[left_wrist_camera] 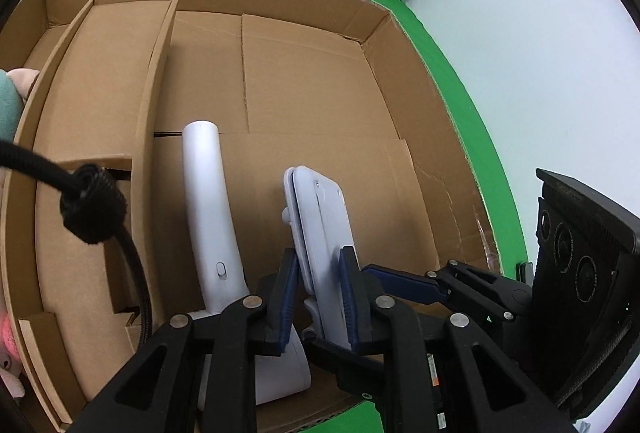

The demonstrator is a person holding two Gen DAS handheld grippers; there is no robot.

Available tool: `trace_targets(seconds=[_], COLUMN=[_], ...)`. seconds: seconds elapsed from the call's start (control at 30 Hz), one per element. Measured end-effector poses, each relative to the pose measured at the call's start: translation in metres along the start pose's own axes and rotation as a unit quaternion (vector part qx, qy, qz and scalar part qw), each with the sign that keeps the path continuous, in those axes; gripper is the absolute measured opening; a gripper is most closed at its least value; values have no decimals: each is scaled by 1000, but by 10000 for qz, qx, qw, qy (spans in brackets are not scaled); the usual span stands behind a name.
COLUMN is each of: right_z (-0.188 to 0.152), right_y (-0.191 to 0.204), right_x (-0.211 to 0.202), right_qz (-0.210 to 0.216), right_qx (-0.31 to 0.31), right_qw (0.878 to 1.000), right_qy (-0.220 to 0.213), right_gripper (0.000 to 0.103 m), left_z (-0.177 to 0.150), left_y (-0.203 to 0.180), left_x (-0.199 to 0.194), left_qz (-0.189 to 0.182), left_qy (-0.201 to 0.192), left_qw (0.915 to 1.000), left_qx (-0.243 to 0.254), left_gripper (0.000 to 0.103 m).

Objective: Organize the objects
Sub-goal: 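Lower the white device beside the fan and open the right gripper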

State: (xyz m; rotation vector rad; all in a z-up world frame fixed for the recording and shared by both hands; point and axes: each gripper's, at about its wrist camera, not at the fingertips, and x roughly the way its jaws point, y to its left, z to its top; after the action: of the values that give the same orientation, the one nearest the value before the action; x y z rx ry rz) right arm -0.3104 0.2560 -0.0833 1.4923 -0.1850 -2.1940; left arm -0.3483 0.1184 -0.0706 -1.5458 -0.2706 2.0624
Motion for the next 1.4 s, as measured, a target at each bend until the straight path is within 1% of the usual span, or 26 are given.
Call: trace_targets(seconds=[0.1, 0.17, 0.23, 0.3, 0.4, 0.47, 0.57, 0.6, 0.67, 0.7, 0.77, 0.8, 0.83, 0.87, 0.9, 0.93, 0.97, 1.0, 1.07, 1.13, 1.23, 1.3, 1.4], right_z=[-1, -2, -2, -3, -3, -2, 0, 3, 1, 0, -5, -10, -14, -20, -23, -24, -24, -20, -10, 2, 21, 28, 29], right_y=[0, 0, -1, -3, -5, -7, -10, -11, -9, -6, 4, 9, 14, 20, 23, 25, 25, 22, 15, 8, -4, -7, -4], right_x=[0, -2, -4, -6, -9, -9, -5, -2, -2, -4, -14, -21, -28, -36, -40, -42, -42, -40, -38, -36, -20, -11, -1], right_qz=[98, 122, 184, 225, 287, 185, -32, -42, -75, -169, -518, -734, -945, -1214, -1426, -1594, -1664, -1597, -1311, -1126, -900, -646, -459], right_qx=[-18, -23, 31, 68, 114, 151, 193, 212, 193, 134, -35, -136, -229, -327, -396, -448, -441, -360, -106, 78, 359, 424, 370], right_qw=[9999, 9999, 9998, 9997, 9995, 9997, 9998, 9997, 9997, 9996, 9975, 9949, 9913, 9854, 9802, 9763, 9754, 9780, 9845, 9876, 9929, 9962, 9982], right_qy=[97, 83, 77, 27, -11, -35, -71, -69, -109, -191, -489, -684, -888, -1151, -1318, -1394, -1376, -1296, -1163, -1091, -687, -409, -130], right_gripper=[69, 69, 69, 69, 69, 69, 69, 69, 69, 69, 69, 71, 82, 86, 88, 88, 88, 88, 88, 88, 88, 87, 82], left_z=[2, 1, -1, -3, -9, -13, -22, -25, -34, -37, -46, -48, -53, -57, -61, -66, -71, -74, -81, -87, -93, -96, -100], left_y=[1, 1, 1, 0, -1, 1, 7, 8, 9, 9, 8, 8, 7, 8, 7, 8, 7, 6, 5, 5, 7, 10, 14], left_x=[0, -5, -13, -22, -41, -52, -65, -69, -77, -81, -90, -93, -99, -102, -106, -111, -115, -116, -119, -121, -124, -124, -123], left_qz=[-17, -4, 63, 136, 287, 330, 193, 176, 277, 353, 477, 522, 611, 676, 771, 840, 871, 874, 906, 954, 994, 979, 961], left_qy=[50, 16, -43, -95, -305, -411, -483, -516, -650, -733, -936, -1033, -1183, -1281, -1441, -1589, -1703, -1744, -1764, -1737, -1727, -1754, -1727], left_qw=[10000, 10000, 10000, 9998, 9987, 9981, 9984, 9983, 9972, 9963, 9938, 9925, 9903, 9887, 9859, 9831, 9810, 9803, 9796, 9796, 9794, 9792, 9800], left_qx=[5, -2, 31, 117, 286, 327, 233, 223, 252, 284, 364, 386, 403, 397, 370, 343, 320, 313, 317, 325, 321, 282, 217], left_gripper=[18, 19, 19, 25, 26, 26, 26, 26, 26, 26, 26, 30, 35, 47, 57, 61, 64, 64, 64, 64, 64, 64, 64])
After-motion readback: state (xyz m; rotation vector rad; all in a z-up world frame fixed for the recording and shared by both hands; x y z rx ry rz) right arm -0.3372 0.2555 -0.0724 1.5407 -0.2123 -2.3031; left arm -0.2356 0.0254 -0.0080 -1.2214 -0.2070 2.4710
